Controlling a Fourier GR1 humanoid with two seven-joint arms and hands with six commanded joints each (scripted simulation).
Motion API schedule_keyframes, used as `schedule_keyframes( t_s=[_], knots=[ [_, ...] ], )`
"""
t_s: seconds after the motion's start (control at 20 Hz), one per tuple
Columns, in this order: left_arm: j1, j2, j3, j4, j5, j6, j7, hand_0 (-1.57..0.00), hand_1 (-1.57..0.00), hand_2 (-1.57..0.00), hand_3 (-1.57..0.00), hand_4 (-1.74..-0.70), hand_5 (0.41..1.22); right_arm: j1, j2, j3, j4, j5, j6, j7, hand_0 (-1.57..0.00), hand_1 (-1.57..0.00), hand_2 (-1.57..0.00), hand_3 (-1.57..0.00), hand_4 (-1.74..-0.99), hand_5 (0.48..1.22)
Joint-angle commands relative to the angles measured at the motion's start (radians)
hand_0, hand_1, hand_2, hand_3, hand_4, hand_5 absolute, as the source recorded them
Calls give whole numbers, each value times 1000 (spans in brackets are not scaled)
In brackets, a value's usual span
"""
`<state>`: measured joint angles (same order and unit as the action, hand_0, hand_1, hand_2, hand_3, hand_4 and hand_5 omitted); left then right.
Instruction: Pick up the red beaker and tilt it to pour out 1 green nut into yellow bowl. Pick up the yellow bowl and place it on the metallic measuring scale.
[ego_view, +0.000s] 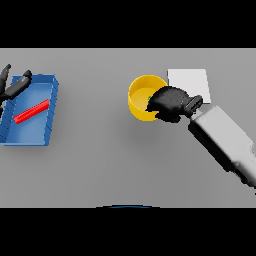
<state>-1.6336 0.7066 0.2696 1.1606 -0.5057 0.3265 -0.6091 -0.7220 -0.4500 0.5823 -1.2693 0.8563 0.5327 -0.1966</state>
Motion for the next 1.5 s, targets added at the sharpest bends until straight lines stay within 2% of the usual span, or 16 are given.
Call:
schedule_keyframes(
  t_s=[0.0,0.15,0.25,0.45,0.5,0.6,0.7,0.85,0.95,1.05,1.2,1.35,1.45],
  knots=[
    [-8,3,0,6,-1,1,-1,1,1,1,1,-714,686,0,-2,-10,-7,-2,1,16,-1567,-1567,-1478,-1170,-1740,1220],
    [-19,3,6,10,2,8,7,1,1,1,1,-720,688,4,-4,-29,-35,-6,14,52,-1561,-1569,-1524,-1161,-1740,1220],
    [-23,11,3,21,1,12,-1,1,1,1,1,-723,698,-5,-11,-46,-20,3,-7,68,-1565,-1570,-1513,-1155,-1741,1220],
    [-30,24,8,35,-10,11,-1,1,1,1,1,-730,719,-24,-37,-81,32,6,-51,51,-1568,-1570,-1537,-1153,-1741,1221],
    [-35,20,5,35,-13,10,15,1,1,1,1,-729,717,-27,-35,-96,62,6,-65,65,-1569,-1571,-1534,-1151,-1741,1221],
    [-42,27,4,50,-12,10,20,1,1,1,1,-731,724,-38,-49,-122,128,7,-103,58,-1570,-1571,-1537,-1150,-1741,1221],
    [-51,34,0,62,-15,10,20,1,1,1,1,-737,730,-60,-59,-130,199,19,-151,25,-1570,-1571,-1540,-1143,-1741,1221],
    [-54,30,6,79,-12,27,14,1,1,1,1,-732,735,-66,-64,-149,275,25,-194,10,-1571,-1571,-1542,-1150,-1741,1221],
    [-58,23,1,77,-18,30,25,1,1,1,1,-722,732,-84,-50,-157,336,30,-209,30,-1571,-1571,-1519,-1156,-1741,1221],
    [-43,28,0,61,-17,17,24,1,1,1,1,-720,720,-90,-45,-165,399,46,-245,3,-1571,-1571,-1487,-1195,-1741,1221],
    [-56,25,7,79,-13,29,21,1,1,1,1,-726,713,-118,-26,-194,518,55,-281,1,-1571,-1571,-1451,-1295,-1741,1221],
    [-46,30,2,79,-17,30,14,1,1,1,1,-725,710,-127,-11,-212,588,51,-294,-35,-1571,-1571,-1418,-1349,-1741,1221],
    [-59,32,4,88,-16,34,9,1,1,1,1,-729,714,-136,6,-224,630,51,-293,-35,-1548,-1571,-1393,-1407,-1741,1221]
  ],
)
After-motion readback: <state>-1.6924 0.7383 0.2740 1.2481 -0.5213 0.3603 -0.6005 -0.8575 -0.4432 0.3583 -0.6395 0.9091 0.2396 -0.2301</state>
